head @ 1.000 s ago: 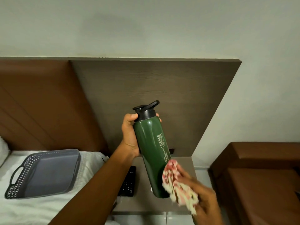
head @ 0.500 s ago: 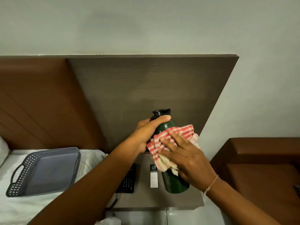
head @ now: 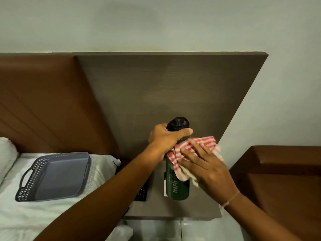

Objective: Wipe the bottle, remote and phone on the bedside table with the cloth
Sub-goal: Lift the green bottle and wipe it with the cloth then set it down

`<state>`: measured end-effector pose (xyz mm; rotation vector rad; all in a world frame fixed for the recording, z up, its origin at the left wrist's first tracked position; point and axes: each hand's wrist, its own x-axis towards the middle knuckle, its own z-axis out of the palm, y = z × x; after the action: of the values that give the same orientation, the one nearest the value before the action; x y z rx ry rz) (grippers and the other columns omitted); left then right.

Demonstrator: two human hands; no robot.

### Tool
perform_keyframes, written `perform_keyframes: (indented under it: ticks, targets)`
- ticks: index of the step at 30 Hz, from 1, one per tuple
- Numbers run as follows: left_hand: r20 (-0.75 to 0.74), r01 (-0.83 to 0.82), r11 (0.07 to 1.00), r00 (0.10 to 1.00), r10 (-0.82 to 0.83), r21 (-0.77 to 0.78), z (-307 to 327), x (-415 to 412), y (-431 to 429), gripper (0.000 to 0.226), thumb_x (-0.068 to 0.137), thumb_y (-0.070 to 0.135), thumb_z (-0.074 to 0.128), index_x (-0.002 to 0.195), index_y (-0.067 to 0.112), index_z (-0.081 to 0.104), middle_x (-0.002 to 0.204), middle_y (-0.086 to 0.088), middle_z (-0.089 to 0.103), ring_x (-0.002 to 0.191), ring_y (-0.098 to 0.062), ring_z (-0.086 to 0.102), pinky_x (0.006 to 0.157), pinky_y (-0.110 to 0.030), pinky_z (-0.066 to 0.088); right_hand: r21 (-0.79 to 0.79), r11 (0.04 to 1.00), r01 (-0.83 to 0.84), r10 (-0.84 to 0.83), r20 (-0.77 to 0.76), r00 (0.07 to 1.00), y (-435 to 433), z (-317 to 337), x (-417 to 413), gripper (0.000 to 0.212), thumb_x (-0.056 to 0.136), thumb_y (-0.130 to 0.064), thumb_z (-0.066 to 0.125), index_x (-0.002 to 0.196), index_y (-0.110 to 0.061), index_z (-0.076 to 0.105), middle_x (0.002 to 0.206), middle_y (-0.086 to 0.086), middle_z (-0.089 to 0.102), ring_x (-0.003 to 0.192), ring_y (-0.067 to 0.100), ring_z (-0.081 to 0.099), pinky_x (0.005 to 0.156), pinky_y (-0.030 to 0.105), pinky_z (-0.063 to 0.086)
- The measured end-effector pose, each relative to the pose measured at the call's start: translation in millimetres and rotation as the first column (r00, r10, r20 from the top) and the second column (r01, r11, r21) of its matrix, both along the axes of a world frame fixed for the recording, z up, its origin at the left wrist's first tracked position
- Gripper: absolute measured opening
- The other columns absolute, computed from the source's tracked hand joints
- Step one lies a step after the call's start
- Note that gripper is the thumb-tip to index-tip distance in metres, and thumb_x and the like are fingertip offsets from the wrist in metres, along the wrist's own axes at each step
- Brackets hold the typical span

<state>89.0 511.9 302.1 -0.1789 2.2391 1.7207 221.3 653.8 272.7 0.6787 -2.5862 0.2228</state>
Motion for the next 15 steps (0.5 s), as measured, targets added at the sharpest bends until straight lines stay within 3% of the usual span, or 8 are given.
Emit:
perform_keyframes:
  ticks: [5, 7, 9, 10, 12, 13, 15]
  targets:
    - [-0.043, -0.046, 0.995, 0.998, 0.043, -0.089, -12, -6, 15, 0.068, 0.032, 0.072, 0.081, 0.084, 0.029, 0.074, 0.078, 0.012, 0.076, 0.074, -0.009, 0.072, 0.074, -0.035, 0.064, 0.127, 0.985, -0.119, 0.118, 0.011, 0.993, -31, -49, -7, 0.027, 0.089, -0.020, 0.056, 0.111, -0.019, 0.071, 0.128, 0.004, 0.065, 0.133, 0.028, 0.044, 0.118, 0.043, 0.018]
    - [-0.063, -0.067, 0.995, 0.996, 0.062, -0.078, -18, -10, 20, 0.064, 0.033, 0.071, 0.082, 0.080, 0.029, 0.073, 0.079, 0.010, 0.076, 0.075, -0.012, 0.073, 0.071, -0.038, 0.065, 0.206, 0.974, -0.097, 0.059, 0.184, 0.981, -34, -78, 10, 0.027, 0.073, -0.027, 0.074, 0.100, -0.021, 0.076, 0.113, 0.001, 0.073, 0.119, 0.026, 0.060, 0.112, 0.042, 0.028]
    - [-0.073, -0.123, 0.992, 0.990, 0.120, -0.037, -24, -19, 24, 0.058, 0.035, 0.068, 0.084, 0.075, 0.028, 0.073, 0.077, 0.008, 0.077, 0.073, -0.016, 0.075, 0.068, -0.041, 0.065, 0.212, 0.977, -0.003, -0.092, 0.435, 0.896, -27, -100, 26, 0.044, 0.043, -0.039, 0.091, 0.082, -0.026, 0.078, 0.092, -0.002, 0.077, 0.095, 0.025, 0.072, 0.092, 0.042, 0.050]
    - [-0.066, -0.142, 0.990, 0.988, 0.141, -0.020, -29, -25, 27, 0.057, 0.036, 0.067, 0.085, 0.075, 0.028, 0.073, 0.077, 0.006, 0.077, 0.073, -0.017, 0.076, 0.067, -0.042, 0.065, 0.169, 0.984, 0.054, -0.136, 0.524, 0.841, -19, -111, 34, 0.048, 0.033, -0.041, 0.093, 0.077, -0.028, 0.078, 0.085, -0.005, 0.077, 0.087, 0.022, 0.073, 0.083, 0.039, 0.055]
    - [-0.048, -0.133, 0.991, 0.990, 0.133, -0.003, -46, -37, 35, 0.055, 0.039, 0.064, 0.086, 0.078, 0.028, 0.073, 0.080, 0.005, 0.078, 0.074, -0.018, 0.077, 0.069, -0.043, 0.065, -0.013, 0.968, 0.250, -0.184, 0.640, 0.746, -3, -131, 47, 0.055, 0.031, -0.042, 0.092, 0.084, -0.036, 0.078, 0.090, -0.014, 0.077, 0.088, 0.010, 0.073, 0.082, 0.027, 0.055]
    - [-0.052, -0.113, 0.994, 0.992, 0.112, -0.012, -57, -39, 38, 0.056, 0.040, 0.064, 0.085, 0.082, 0.029, 0.073, 0.082, 0.005, 0.078, 0.076, -0.017, 0.077, 0.070, -0.042, 0.065, -0.133, 0.913, 0.385, -0.195, 0.686, 0.701, 5, -139, 55, 0.055, 0.038, -0.039, 0.092, 0.091, -0.038, 0.077, 0.095, -0.018, 0.075, 0.091, 0.006, 0.072, 0.083, 0.018, 0.052]
    - [-0.099, -0.047, 0.996, 0.994, 0.040, -0.074, -93, -41, 47, 0.057, 0.045, 0.066, 0.082, 0.090, 0.032, 0.073, 0.084, 0.009, 0.077, 0.078, -0.010, 0.075, 0.072, -0.036, 0.065, -0.402, 0.697, 0.594, -0.158, 0.722, 0.674, 22, -161, 68, 0.051, 0.065, -0.007, 0.083, 0.108, -0.031, 0.072, 0.107, -0.015, 0.072, 0.100, 0.009, 0.068, 0.085, 0.001, 0.042]
